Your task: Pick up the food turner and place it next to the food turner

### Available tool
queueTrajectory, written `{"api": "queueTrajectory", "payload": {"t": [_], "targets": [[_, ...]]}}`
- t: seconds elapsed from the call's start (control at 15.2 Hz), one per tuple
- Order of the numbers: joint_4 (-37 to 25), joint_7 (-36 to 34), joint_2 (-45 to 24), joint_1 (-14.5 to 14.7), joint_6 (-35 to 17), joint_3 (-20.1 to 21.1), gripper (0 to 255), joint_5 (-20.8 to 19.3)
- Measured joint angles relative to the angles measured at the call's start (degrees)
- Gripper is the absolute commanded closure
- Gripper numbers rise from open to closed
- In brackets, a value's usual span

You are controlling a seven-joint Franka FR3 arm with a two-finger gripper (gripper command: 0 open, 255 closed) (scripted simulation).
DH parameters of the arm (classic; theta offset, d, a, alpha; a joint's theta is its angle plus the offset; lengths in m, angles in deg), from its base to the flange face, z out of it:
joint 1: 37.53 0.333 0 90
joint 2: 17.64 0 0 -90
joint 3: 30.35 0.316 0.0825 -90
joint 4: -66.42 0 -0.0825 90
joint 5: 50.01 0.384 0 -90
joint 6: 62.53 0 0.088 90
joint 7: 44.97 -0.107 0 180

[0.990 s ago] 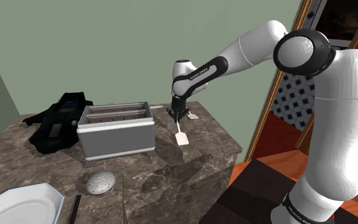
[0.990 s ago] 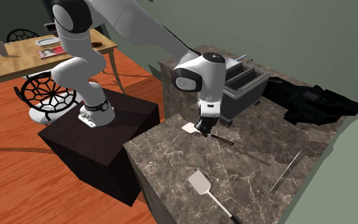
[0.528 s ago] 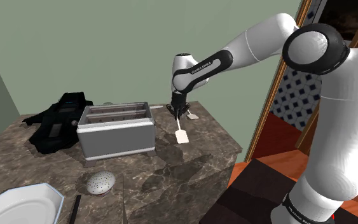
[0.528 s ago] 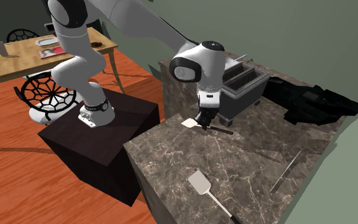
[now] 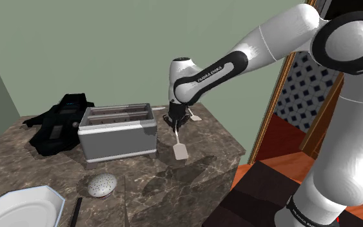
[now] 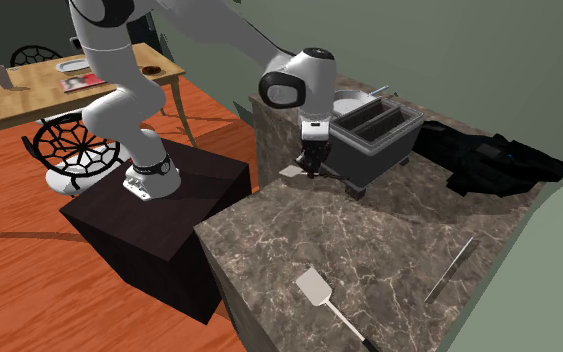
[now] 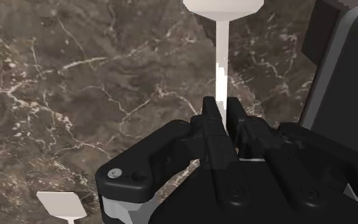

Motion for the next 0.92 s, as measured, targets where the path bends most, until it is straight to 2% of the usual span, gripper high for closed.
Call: {"api": "queueTrajectory", "payload": {"t": [0.46,0.92], "targets": [[7.46,-8.07,5.85,4.55,-1.36,3.79,255,0.83],[10.98,-17.55,9.04,9.62,-1.35,8.58,255,1.47]]}}
